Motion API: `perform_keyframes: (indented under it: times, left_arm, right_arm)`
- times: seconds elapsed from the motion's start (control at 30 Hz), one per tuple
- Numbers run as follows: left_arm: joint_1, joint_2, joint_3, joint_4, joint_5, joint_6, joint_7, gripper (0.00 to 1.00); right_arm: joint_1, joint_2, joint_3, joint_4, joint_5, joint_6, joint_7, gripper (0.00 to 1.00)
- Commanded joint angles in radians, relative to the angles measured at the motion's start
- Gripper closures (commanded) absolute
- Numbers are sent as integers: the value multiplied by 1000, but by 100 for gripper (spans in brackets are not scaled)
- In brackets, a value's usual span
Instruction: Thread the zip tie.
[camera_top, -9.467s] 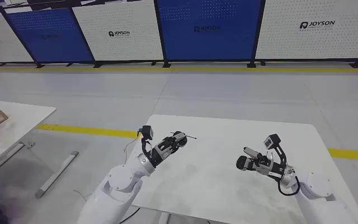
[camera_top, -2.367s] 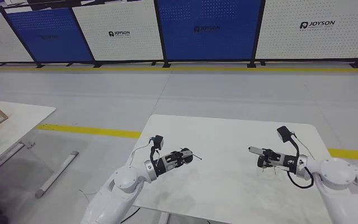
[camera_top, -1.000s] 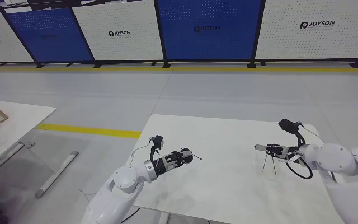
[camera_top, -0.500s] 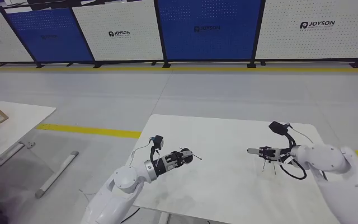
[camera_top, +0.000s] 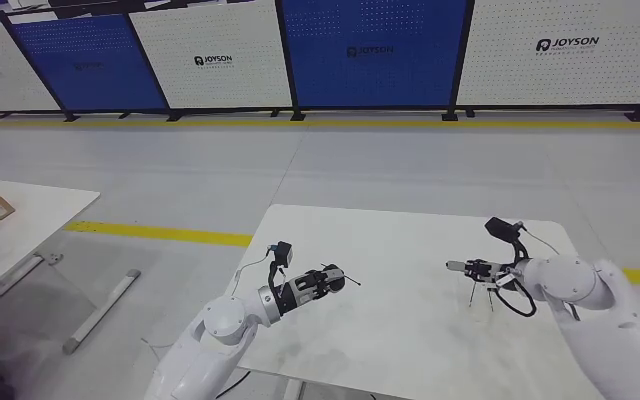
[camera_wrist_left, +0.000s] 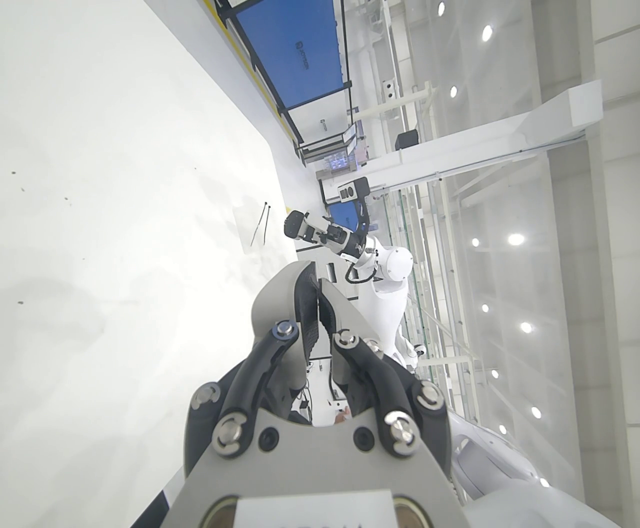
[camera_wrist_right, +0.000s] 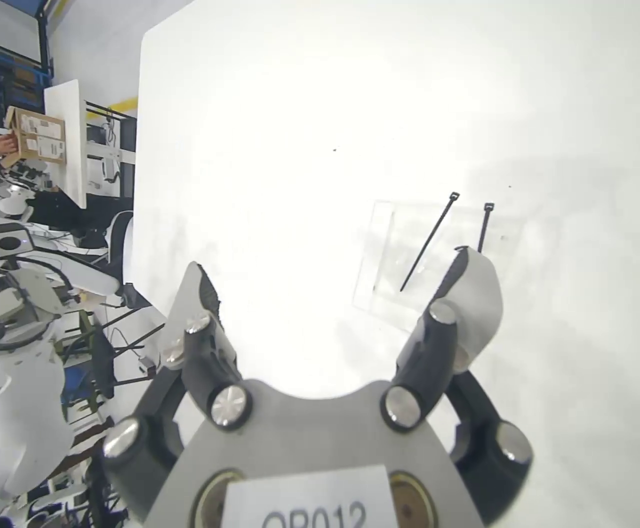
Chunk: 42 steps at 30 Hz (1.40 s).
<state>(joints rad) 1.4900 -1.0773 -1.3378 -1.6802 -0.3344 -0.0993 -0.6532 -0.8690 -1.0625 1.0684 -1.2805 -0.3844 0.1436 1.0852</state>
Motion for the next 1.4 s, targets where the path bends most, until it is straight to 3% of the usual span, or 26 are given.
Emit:
perform_keyframes:
  times: [0.0,0.17,0.57,0.7,0.77,0.87,1.2,1.37]
  left_arm:
    - [0,0,0,0,0,0,0,100]
    - [0,0,0,0,0,0,0,100]
    - [0,0,0,0,0,0,0,100]
    - [0,0,0,0,0,0,0,100]
    - [0,0,0,0,0,0,0,100]
    - [0,0,0,0,0,0,0,100]
    - [0,0,0,0,0,0,0,100]
    - [0,0,0,0,0,0,0,100]
  right_arm:
    - [14,0,-13,6,-13,-17,53,0]
    - [60,-9,-27,61,36,-27,103,0]
    - [52,-10,-24,65,46,-19,83,0]
    - [73,-9,-32,81,39,-19,128,0]
    - [92,-11,-45,102,15,-1,150,0]
    - [121,-15,-70,125,-64,77,127,0]
    - [121,-15,-70,125,-64,77,127,0]
    - [115,-15,-90,106,-70,-7,157,0]
